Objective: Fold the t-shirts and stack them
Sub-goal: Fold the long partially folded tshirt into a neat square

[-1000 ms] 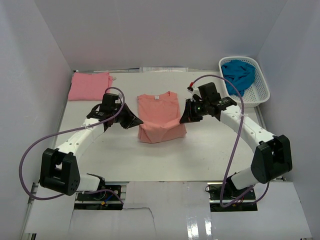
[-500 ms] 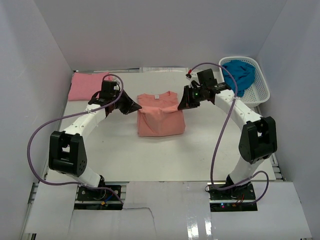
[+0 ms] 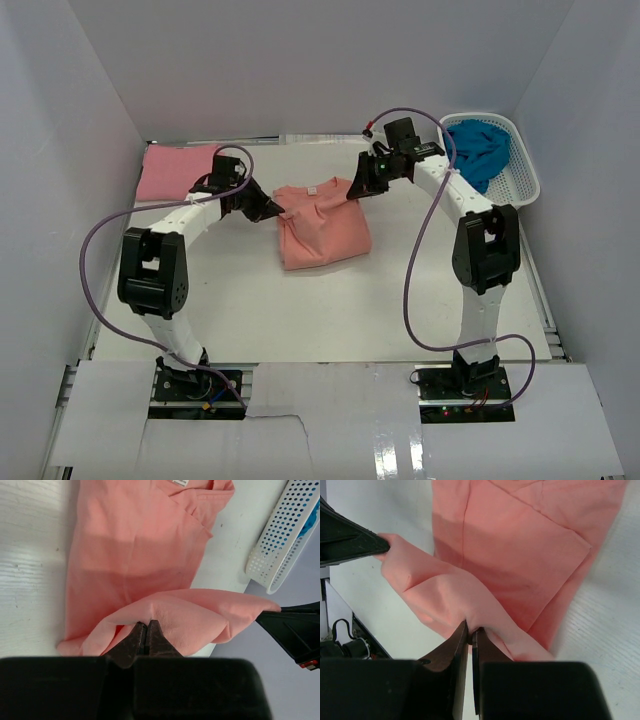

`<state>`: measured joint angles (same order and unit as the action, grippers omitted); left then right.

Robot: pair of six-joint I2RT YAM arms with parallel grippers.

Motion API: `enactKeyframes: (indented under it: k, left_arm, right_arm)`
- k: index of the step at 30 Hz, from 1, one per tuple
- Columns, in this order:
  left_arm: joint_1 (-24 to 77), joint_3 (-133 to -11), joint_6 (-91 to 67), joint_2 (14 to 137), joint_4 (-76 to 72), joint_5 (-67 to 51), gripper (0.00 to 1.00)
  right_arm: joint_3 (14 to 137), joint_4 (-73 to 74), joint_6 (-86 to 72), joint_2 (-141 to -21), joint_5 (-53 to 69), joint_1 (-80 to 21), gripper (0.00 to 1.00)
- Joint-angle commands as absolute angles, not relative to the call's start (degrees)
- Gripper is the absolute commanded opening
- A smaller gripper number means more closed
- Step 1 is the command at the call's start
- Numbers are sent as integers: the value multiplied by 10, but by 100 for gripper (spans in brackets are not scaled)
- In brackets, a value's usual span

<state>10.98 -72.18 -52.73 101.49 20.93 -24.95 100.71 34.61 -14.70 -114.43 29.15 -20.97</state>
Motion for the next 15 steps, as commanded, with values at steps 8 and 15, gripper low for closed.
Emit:
enactKeyframes:
  k: [8, 15]
  left_arm:
    - [99, -809, -521, 1091, 186, -263, 0]
    - [94, -833, -524, 1112, 191, -242, 0]
  right_arm:
    - [1106, 353, -141, -1227, 325, -188, 8]
    - [1170, 351, -144, -1284, 344, -173, 8]
